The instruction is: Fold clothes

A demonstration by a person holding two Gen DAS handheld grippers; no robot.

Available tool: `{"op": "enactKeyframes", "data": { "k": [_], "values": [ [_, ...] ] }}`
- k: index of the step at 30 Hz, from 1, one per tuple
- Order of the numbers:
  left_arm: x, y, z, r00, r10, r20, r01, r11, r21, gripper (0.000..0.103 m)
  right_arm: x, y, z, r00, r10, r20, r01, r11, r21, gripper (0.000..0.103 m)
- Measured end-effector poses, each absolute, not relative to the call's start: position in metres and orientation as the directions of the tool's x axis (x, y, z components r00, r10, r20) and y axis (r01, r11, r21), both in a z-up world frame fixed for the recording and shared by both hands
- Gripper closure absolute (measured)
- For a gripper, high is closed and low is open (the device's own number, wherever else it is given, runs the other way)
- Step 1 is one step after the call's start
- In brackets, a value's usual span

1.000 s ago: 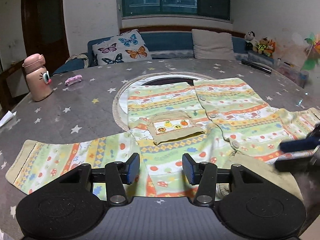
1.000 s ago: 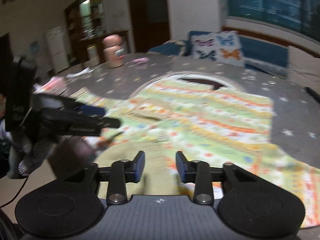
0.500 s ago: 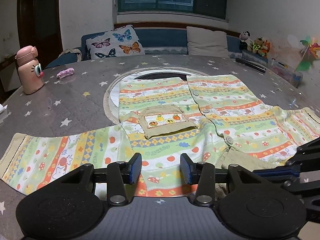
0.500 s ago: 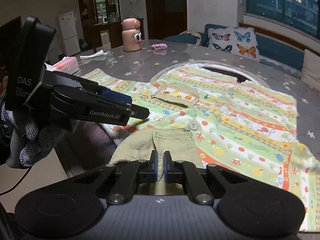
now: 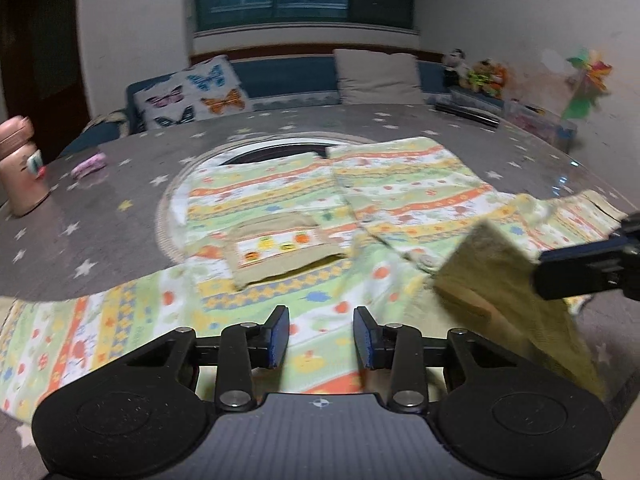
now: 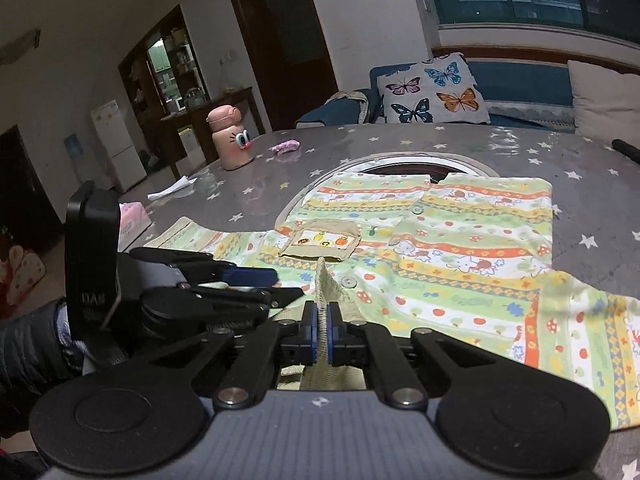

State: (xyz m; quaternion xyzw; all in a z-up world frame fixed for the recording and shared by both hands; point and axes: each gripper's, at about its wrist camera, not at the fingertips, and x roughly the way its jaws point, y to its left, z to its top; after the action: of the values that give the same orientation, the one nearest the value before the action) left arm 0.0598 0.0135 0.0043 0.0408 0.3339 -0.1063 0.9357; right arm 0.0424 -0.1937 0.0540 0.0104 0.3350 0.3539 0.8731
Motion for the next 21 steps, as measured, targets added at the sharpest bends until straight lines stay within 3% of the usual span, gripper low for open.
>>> {"op": "enactKeyframes", "data": {
  "k": [7, 21],
  "values": [
    [0.054, -0.004, 0.001, 0.758, -0.224, -0.613, 0.321, 0.946, 0.051, 0.066, 0.045, -0.192, 0.052, 0.52, 0.63, -0.577, -0.606, 0.748, 0.271, 0.099],
    [0.034, -0.013, -0.001, 0.739, -0.298, -0.604, 0.39, 0.92, 0.023, 0.066, 0.045, -0.188, 0.048, 0.504, 0.63, -0.591, -0.618, 0.741, 0.262, 0.099]
  ]
}}
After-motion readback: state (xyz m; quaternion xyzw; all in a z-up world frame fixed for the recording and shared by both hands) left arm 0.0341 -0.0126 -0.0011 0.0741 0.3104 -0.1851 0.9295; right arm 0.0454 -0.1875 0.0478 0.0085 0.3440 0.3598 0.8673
